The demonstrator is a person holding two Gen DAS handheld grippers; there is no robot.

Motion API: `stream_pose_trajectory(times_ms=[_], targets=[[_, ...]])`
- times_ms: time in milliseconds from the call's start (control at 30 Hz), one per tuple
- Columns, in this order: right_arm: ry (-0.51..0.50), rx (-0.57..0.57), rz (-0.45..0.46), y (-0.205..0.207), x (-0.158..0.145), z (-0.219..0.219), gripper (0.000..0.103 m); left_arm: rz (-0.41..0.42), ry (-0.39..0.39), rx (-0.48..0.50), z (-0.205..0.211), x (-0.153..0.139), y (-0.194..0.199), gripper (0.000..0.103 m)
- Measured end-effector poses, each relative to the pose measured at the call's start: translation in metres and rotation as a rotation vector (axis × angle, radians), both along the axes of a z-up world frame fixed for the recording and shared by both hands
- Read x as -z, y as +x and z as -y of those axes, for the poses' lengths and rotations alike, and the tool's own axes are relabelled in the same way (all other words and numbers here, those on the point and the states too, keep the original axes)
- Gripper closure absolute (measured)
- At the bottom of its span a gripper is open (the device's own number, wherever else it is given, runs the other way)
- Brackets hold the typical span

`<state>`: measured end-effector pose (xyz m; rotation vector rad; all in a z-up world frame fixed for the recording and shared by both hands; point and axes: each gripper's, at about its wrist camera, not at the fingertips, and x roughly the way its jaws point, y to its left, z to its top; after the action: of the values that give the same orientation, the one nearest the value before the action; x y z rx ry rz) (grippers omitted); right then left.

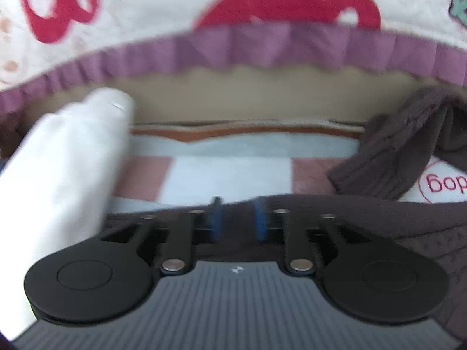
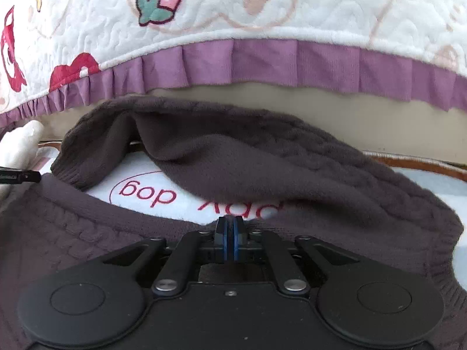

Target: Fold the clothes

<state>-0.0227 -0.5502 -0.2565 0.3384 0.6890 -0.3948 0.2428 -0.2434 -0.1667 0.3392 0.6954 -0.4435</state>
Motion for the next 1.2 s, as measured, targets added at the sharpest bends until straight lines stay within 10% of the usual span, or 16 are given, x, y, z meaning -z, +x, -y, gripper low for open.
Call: stream_pose_trajectory(times_ms=[33,233,367,667,1000,1200], targets=[[-0.002,0.011,0.002,-0.001,0.0,0.002,0.097,0.027,-0.022,-0.019,-0.013,-0.009,-0.002,0.044],[-0.063,0.027,-0.015,-0.003,-0.003,-0.001,0.097,-0.035,-0.119,-0.154,-0.096,-0.041,-0.008,0.042],[-0.177,0.015,0.007,-0.003,-0.017,-0.016,0.074,-0.043,-0.068,-0.199,-0.135,-0.045,-0.037,0.042],[0.237,-0.241,0.023,-0.022,-0.041,-0.079,0.062,-0.049,0.11,-0.159,-0.178,-0.05,-0.129,0.034],[0.082,-0.653,-0.138,-0.032,-0.021,-0.249,0.055,-0.219,-0.212,-0.318,-0.243,-0.038,-0.157,0.034],[-0.064,-0.714,-0.168,-0.021,-0.007,-0.287,0.041,-0.213,-0.104,-0.14,-0.2,-0.015,-0.136,0.021]])
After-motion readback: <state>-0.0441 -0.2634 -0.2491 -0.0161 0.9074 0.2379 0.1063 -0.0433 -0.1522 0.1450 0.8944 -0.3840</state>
